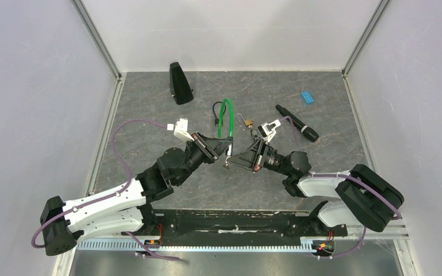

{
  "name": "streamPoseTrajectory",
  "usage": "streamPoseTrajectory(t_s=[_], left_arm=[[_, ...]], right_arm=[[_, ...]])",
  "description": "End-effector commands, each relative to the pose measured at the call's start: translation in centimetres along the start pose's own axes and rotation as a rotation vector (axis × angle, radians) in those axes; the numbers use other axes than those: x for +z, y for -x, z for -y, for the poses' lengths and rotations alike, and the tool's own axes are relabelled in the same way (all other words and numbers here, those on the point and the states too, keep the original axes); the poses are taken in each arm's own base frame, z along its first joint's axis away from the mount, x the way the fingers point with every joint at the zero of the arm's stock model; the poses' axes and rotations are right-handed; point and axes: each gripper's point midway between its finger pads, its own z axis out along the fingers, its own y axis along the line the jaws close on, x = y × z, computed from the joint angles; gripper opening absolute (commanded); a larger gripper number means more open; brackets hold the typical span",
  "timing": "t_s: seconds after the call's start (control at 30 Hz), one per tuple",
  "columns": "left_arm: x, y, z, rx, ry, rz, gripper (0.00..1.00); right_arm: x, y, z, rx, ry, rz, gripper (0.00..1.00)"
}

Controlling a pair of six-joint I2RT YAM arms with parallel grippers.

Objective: Unlock with the key

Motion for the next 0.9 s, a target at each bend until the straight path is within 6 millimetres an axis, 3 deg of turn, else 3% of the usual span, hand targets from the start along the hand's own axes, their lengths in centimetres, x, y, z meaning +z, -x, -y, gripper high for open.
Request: streamPoseTrajectory(t_s=[0.0,0.13,0.3,0.43,0.67,0.87], left_arm=[[-1.9,-1.7,5.8,-0.040,-0.240,-0.102,0.02],[-2.0,-1.6,4.5,-0.007,-0.187,-0.100,0.05],[-2.5,-1.4,3.0,0.050,-0.118,-0.101,0.35],[-2.8,-1.2,2.3,0.081,-0.087,-0.100,0.54],[-2.6,-1.2,1.8,0.116,-0.063,-0.102,0.67],[-2.3,-1.5,1.1,0.142,-0.043,-0.104,0.67]], right_arm=[[1.1,2.2,-0.7,-0.045,0.015,0.079,0.00],[1.2,1.9,0.9,-0.097,-0.069,0.049,0.00],[1.4,1.8,3.0,-0.221,-0.207,-0.015,0.00],[1.6,2.4,3.4,-0.310,-0.268,-0.043,0.00],[2.2,2.6,2.7,-0.376,-0.275,-0.089,0.00],[2.6,2.3,2.0,-0.369,-0.246,-0.121,0.00]])
